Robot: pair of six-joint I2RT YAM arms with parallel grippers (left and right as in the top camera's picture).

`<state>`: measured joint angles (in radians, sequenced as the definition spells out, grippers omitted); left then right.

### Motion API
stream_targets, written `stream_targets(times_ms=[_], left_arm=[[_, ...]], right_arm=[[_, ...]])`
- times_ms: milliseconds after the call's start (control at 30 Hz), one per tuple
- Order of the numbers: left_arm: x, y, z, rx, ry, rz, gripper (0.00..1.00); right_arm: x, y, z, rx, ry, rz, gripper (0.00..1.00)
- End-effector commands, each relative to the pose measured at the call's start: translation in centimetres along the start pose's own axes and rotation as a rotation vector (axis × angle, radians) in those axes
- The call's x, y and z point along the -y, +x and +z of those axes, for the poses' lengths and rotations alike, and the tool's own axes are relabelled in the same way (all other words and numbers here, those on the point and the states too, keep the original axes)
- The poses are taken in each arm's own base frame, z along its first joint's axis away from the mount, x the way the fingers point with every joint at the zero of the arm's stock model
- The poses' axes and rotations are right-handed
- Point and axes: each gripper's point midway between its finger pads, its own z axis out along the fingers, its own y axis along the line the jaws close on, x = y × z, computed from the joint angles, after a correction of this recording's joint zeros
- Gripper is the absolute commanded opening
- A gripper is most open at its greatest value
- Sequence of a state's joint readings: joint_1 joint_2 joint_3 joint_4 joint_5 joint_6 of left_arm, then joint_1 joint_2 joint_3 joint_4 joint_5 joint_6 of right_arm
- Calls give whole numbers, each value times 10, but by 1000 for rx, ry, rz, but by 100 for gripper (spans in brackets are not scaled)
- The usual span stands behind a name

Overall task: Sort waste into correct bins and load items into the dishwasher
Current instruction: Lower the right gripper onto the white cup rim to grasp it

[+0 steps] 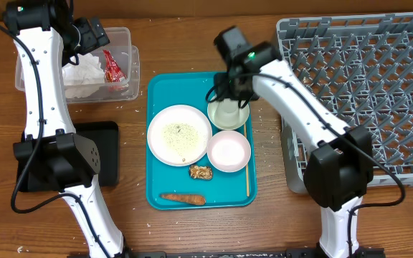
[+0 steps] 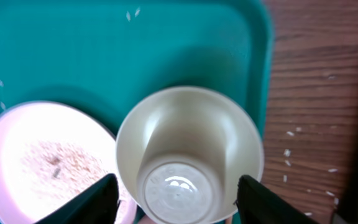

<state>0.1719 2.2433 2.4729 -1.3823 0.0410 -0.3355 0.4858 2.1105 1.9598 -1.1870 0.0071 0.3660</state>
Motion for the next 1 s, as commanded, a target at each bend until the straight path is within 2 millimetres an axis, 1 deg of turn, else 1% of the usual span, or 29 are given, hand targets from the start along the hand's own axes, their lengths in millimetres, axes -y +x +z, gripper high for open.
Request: stream_targets(times_ms=[0, 33, 133, 300, 367, 467, 600, 700, 800, 900, 967], left_arm=[[1, 2, 6, -12, -2, -6, 100], [1, 2, 6, -12, -2, -6, 100], [1, 2, 6, -12, -2, -6, 100], [1, 2, 6, -12, -2, -6, 100], [1, 2, 6, -12, -2, -6, 100], [1, 2, 6, -12, -2, -6, 100], [1, 2, 6, -12, -2, -6, 100], [1, 2, 6, -12, -2, -6, 100], [1, 2, 6, -12, -2, -6, 100], [1, 2, 6, -12, -2, -6, 100], [1, 2, 6, -12, -2, -6, 100]], right_arm=[[13, -19, -23, 51, 6, 12, 76], [17, -16, -23, 38, 12, 17, 82], [21, -3, -14, -16, 22, 19, 82], [7, 20, 10, -79, -4, -11, 83], [0, 26, 21, -79, -10, -28, 83], [-12, 32, 30, -78, -40, -49, 84], [-16, 34, 34, -77, -44, -59, 86], [-15, 40, 42, -86, -40, -60, 86], [-10, 48, 54, -101, -33, -59, 87], [-8, 52, 62, -104, -31, -58, 87], [-8, 52, 63, -101, -32, -54, 87]])
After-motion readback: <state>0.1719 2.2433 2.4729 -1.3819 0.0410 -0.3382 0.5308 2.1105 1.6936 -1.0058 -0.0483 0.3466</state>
